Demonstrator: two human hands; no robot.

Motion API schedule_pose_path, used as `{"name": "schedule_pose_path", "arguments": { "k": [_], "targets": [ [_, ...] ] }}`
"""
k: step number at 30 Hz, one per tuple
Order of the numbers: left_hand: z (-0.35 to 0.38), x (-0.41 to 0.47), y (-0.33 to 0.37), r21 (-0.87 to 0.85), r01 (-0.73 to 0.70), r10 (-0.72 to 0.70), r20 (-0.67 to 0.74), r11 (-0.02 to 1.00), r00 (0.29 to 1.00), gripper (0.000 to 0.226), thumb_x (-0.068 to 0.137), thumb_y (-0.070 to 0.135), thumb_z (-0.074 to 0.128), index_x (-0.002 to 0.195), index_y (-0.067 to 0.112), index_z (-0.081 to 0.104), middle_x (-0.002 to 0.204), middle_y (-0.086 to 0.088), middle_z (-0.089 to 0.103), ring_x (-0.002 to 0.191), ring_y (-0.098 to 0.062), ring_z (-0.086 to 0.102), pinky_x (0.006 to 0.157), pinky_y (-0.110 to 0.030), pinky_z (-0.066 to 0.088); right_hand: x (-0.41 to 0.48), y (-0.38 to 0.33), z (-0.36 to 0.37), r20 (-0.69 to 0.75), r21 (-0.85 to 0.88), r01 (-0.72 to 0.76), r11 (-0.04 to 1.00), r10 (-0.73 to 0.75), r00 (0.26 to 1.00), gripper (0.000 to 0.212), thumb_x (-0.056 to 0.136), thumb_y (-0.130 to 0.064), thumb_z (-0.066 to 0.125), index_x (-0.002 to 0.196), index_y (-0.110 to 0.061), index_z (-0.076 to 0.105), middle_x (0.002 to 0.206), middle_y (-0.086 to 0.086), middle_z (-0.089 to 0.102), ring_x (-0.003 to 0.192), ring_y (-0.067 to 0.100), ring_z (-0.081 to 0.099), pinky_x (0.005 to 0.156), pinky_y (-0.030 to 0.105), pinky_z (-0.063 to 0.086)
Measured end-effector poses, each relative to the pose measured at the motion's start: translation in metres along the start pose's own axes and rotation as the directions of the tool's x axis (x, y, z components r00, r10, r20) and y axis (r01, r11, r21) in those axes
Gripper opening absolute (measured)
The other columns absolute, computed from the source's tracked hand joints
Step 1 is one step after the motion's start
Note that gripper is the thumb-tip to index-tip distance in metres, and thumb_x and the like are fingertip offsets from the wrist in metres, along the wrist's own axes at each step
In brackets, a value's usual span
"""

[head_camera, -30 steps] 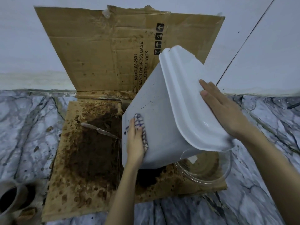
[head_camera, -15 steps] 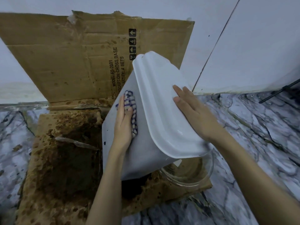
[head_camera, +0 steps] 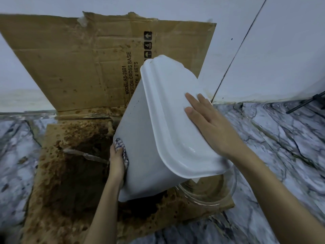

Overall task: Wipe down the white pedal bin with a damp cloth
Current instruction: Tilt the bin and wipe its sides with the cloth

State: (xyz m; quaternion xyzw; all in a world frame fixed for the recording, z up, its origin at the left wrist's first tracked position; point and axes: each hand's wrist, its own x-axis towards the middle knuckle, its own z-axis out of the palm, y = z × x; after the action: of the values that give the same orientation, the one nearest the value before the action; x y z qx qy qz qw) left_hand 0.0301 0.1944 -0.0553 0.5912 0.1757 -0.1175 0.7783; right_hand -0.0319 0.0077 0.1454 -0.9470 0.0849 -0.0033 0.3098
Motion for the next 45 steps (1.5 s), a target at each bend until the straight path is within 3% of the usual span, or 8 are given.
{"name": "schedule_pose_path", "arguments": {
  "k": [9, 14, 18, 23, 30, 37, 41, 45],
  "targets": [
    [0.069, -0.056, 0.078, 0.051, -0.471, 0.417, 0.388, 0.881, 0.822, 0.044, 0.093, 0.050, 0.036, 0.131, 0.063, 0.017, 0.151, 0.032, 0.016, 0.142, 0.005, 0.014, 0.119, -0.040, 0.018, -0.002, 0.008, -0.004, -0.017, 0.059, -0.041, 0.997, 0.042, 0.999, 0.047, 0.090, -0.056, 0.033, 0.137, -0.055, 0.026, 0.155, -0.023, 0.013, 0.143, -0.002, 0.007, 0.119, 0.036, 0.008],
    [0.085, -0.031, 0.092, 0.036, -0.491, 0.443, 0.378, 0.870, 0.813, 0.048, 0.090, 0.054, 0.034, 0.133, 0.061, 0.016, 0.154, 0.025, 0.016, 0.144, -0.005, 0.017, 0.118, -0.046, 0.021, -0.002, 0.010, -0.008, -0.027, 0.074, -0.043, 0.996, 0.045, 0.999, 0.045, 0.091, -0.055, 0.033, 0.136, -0.055, 0.029, 0.154, -0.023, 0.015, 0.143, -0.003, 0.008, 0.119, 0.036, 0.009],
    [0.094, 0.013, 0.104, 0.090, -0.490, 0.431, 0.356, 0.867, 0.829, 0.063, 0.086, 0.063, 0.035, 0.144, 0.047, 0.019, 0.155, -0.003, 0.027, 0.139, -0.046, 0.015, 0.111, -0.066, 0.017, -0.002, 0.009, -0.008, -0.028, 0.053, -0.042, 0.998, 0.043, 0.999, 0.045, 0.091, -0.055, 0.032, 0.136, -0.056, 0.028, 0.154, -0.023, 0.016, 0.143, -0.003, 0.009, 0.119, 0.036, 0.010],
    [0.095, 0.050, 0.108, -0.006, -0.441, 0.419, 0.321, 0.898, 0.849, 0.052, 0.099, 0.030, 0.037, 0.148, 0.022, 0.023, 0.150, 0.002, 0.037, 0.137, -0.015, 0.036, 0.116, -0.041, 0.027, -0.002, 0.008, -0.007, -0.028, 0.055, -0.046, 0.997, 0.048, 0.998, 0.047, 0.089, -0.057, 0.032, 0.135, -0.057, 0.027, 0.154, -0.024, 0.015, 0.143, -0.004, 0.009, 0.117, 0.034, 0.010],
    [0.045, 0.081, 0.049, -0.017, -0.154, 0.155, 0.124, 0.988, 0.980, 0.046, 0.101, 0.015, 0.032, 0.147, 0.015, 0.025, 0.145, -0.008, 0.043, 0.132, -0.021, 0.043, 0.113, -0.037, 0.032, -0.003, 0.003, -0.005, -0.020, 0.012, -0.033, 0.999, 0.033, 0.999, 0.048, 0.087, -0.059, 0.029, 0.136, -0.057, 0.026, 0.154, -0.025, 0.013, 0.142, -0.004, 0.009, 0.114, 0.029, 0.011],
    [-0.008, 0.045, -0.011, -0.060, 0.066, -0.068, -0.028, 0.996, 0.997, 0.043, 0.102, 0.017, 0.030, 0.145, 0.012, 0.030, 0.128, -0.002, 0.055, 0.112, -0.014, 0.054, 0.093, -0.018, 0.041, -0.002, -0.006, 0.002, -0.023, 0.003, -0.002, 1.000, 0.003, 1.000, 0.061, 0.075, -0.067, 0.025, 0.135, -0.057, 0.026, 0.154, -0.024, 0.013, 0.143, -0.003, 0.008, 0.114, 0.028, 0.009],
    [-0.008, 0.024, -0.014, 0.013, 0.012, -0.011, -0.025, 1.000, 1.000, 0.036, 0.100, 0.023, 0.035, 0.135, 0.023, 0.043, 0.131, 0.000, 0.053, 0.120, -0.018, 0.052, 0.102, -0.034, 0.040, -0.002, -0.006, 0.002, -0.029, 0.014, -0.011, 1.000, 0.011, 1.000, 0.061, 0.074, -0.067, 0.025, 0.134, -0.059, 0.027, 0.154, -0.025, 0.013, 0.142, -0.003, 0.009, 0.113, 0.028, 0.010],
    [0.019, -0.017, 0.020, 0.110, -0.194, 0.184, 0.096, 0.975, 0.978, 0.049, 0.100, 0.029, 0.036, 0.147, 0.032, 0.023, 0.153, 0.011, 0.028, 0.140, -0.009, 0.028, 0.118, -0.039, 0.021, -0.003, -0.004, 0.000, -0.038, 0.047, -0.026, 0.999, 0.027, 0.999, 0.060, 0.074, -0.067, 0.026, 0.133, -0.059, 0.029, 0.153, -0.025, 0.016, 0.142, -0.005, 0.010, 0.117, 0.033, 0.010]
  ]
}}
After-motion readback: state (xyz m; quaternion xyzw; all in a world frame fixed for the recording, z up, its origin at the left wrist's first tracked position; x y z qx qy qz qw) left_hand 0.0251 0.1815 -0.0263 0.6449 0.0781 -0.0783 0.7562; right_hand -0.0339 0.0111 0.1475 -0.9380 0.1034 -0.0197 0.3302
